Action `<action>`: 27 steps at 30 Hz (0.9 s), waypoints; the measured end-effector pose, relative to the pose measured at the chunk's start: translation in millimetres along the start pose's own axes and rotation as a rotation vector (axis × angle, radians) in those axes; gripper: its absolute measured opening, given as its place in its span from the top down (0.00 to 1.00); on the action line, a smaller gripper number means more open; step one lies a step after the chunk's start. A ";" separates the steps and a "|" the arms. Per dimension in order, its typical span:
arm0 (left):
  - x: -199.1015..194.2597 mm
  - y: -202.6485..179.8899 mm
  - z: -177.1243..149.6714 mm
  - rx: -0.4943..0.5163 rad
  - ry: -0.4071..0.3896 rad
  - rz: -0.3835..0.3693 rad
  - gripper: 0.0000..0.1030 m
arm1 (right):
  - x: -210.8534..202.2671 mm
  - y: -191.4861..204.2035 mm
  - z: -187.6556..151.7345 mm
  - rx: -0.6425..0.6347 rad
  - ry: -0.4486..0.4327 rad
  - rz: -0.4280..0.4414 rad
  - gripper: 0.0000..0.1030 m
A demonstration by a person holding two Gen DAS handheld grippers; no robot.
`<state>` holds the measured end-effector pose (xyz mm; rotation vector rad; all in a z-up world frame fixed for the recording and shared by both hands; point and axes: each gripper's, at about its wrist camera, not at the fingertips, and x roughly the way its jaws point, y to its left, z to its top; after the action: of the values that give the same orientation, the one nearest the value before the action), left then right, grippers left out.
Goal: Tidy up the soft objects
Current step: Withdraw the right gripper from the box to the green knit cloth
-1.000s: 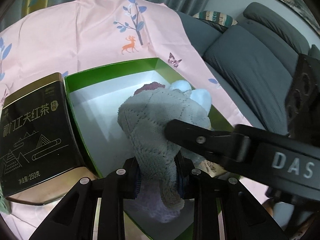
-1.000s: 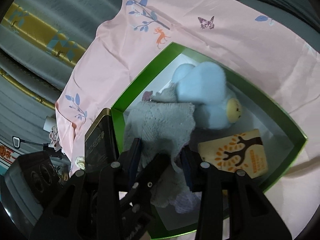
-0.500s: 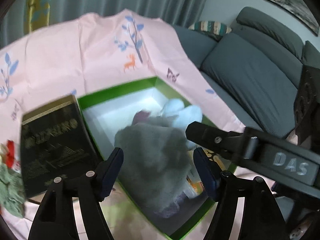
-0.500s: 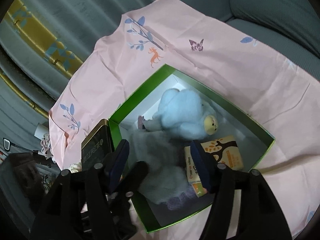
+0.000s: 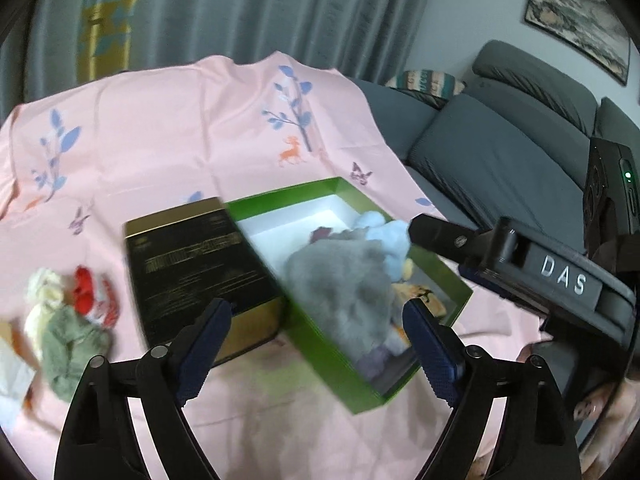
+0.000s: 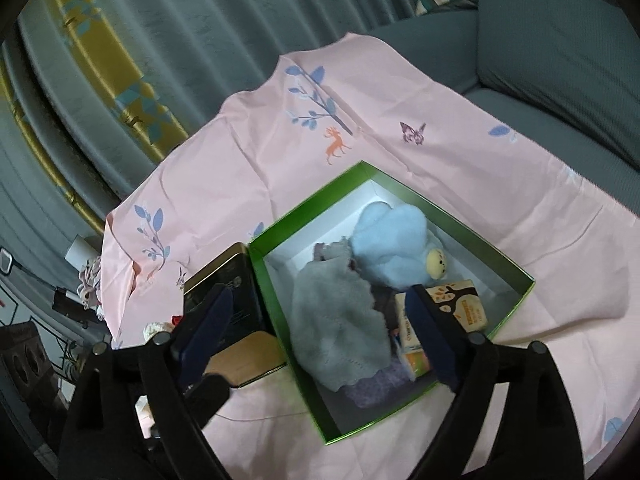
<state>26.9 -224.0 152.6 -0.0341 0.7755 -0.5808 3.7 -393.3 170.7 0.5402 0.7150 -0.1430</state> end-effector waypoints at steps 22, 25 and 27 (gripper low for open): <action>-118.6 148.9 -109.5 -0.297 -0.036 0.232 0.15 | -22.0 129.2 -78.8 -0.359 -0.040 0.082 0.03; -127.9 167.5 -127.1 -0.350 -0.044 0.253 0.15 | -11.6 139.0 -89.1 -0.354 0.023 0.142 0.04; -130.2 178.8 -138.6 -0.377 -0.039 0.273 0.15 | -0.2 144.1 -96.7 -0.346 0.072 0.176 0.04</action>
<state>-53.3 17.6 94.9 -0.2813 0.8268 -0.1691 -9.1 -220.2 171.1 0.2750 0.7392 0.1634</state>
